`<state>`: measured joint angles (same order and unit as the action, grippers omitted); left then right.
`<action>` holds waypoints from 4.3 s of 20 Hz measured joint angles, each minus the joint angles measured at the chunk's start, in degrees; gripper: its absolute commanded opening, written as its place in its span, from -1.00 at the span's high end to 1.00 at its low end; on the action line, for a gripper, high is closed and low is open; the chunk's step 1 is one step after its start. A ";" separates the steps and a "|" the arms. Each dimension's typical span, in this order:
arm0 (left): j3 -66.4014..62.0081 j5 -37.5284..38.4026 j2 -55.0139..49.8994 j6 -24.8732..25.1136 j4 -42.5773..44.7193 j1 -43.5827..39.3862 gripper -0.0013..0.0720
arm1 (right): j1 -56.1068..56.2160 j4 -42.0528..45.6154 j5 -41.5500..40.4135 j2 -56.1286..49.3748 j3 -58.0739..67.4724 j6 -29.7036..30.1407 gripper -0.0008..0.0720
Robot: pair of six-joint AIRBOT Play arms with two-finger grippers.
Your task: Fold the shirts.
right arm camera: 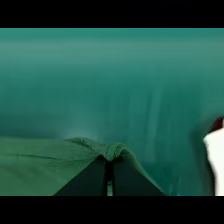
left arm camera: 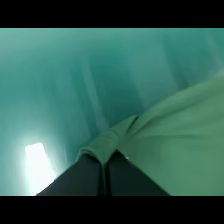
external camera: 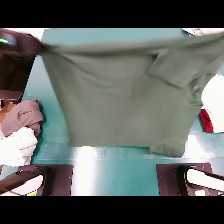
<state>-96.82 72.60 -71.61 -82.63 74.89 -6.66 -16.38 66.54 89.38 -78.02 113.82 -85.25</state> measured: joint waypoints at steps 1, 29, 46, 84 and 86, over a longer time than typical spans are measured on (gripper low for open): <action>0.55 -0.76 -3.39 0.02 0.04 0.00 0.89 | 0.61 0.02 0.57 -3.19 -0.83 -0.59 0.93; 14.95 -16.15 -21.46 4.74 10.23 0.00 0.89 | 12.35 15.72 -32.50 -9.31 -41.64 2.19 0.92; 24.55 -0.13 -9.11 2.40 4.72 8.83 0.13 | 1.07 -3.78 -10.16 6.54 -45.57 12.41 0.24; 51.93 -4.04 1.95 9.73 -18.10 13.44 0.90 | -8.87 -6.64 -9.31 17.94 -82.25 11.69 -0.09; 51.84 -3.82 1.95 9.92 -18.12 13.42 0.90 | -8.90 -8.15 -10.64 15.87 -83.21 11.65 -0.07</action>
<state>-44.97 68.77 -69.67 -72.71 56.77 6.76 -25.28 58.39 78.74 -62.15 30.61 -73.60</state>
